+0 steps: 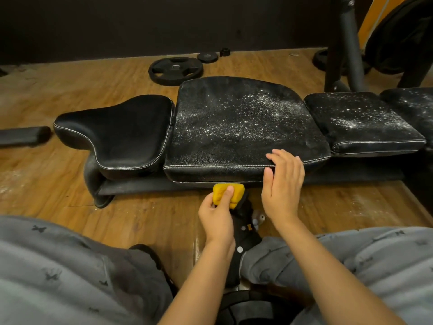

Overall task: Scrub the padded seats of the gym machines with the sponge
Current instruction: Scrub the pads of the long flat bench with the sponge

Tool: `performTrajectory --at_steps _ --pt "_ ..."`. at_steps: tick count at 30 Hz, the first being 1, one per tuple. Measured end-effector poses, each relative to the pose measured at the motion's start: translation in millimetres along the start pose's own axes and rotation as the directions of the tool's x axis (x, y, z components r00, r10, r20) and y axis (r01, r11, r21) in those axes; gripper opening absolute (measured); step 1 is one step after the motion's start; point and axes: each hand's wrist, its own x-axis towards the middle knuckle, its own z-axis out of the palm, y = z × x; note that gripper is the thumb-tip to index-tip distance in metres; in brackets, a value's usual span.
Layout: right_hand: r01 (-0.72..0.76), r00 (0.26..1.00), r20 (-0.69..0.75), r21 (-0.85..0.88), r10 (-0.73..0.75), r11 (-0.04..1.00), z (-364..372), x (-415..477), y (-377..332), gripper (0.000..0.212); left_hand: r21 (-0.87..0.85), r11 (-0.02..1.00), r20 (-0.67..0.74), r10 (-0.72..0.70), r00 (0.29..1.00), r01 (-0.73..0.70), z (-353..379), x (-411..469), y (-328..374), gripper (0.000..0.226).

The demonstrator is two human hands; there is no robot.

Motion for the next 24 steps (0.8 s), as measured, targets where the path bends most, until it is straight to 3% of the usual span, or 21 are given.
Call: performTrajectory --at_steps 4,9,12,16,21,24 --pt "-0.010 1.000 -0.011 0.005 0.010 1.000 1 -1 -3 0.034 -0.047 0.988 -0.212 0.137 0.968 -0.150 -22 12 17 0.006" --pt "-0.026 0.999 -0.022 0.011 0.027 1.000 2 -2 -4 0.033 -0.179 0.968 -0.446 0.078 0.892 -0.174 -34 34 32 0.004" --pt "-0.033 0.999 -0.034 0.013 0.034 0.999 2 -2 -6 0.032 -0.152 0.970 -0.428 0.107 0.897 -0.188 -41 42 34 0.012" --pt "-0.063 0.996 -0.063 0.016 0.064 0.998 5 -2 -11 0.032 -0.104 0.978 -0.308 0.139 0.941 -0.179 -33 32 22 0.002" --pt "-0.074 0.995 -0.064 0.021 0.075 0.997 6 -3 -12 0.031 0.003 0.993 -0.176 0.119 0.977 -0.120 -12 12 9 0.011" --pt "-0.067 0.996 -0.056 0.020 0.069 0.998 5 -2 -11 0.031 -0.017 0.992 -0.232 0.118 0.966 -0.125 -14 16 13 0.015"
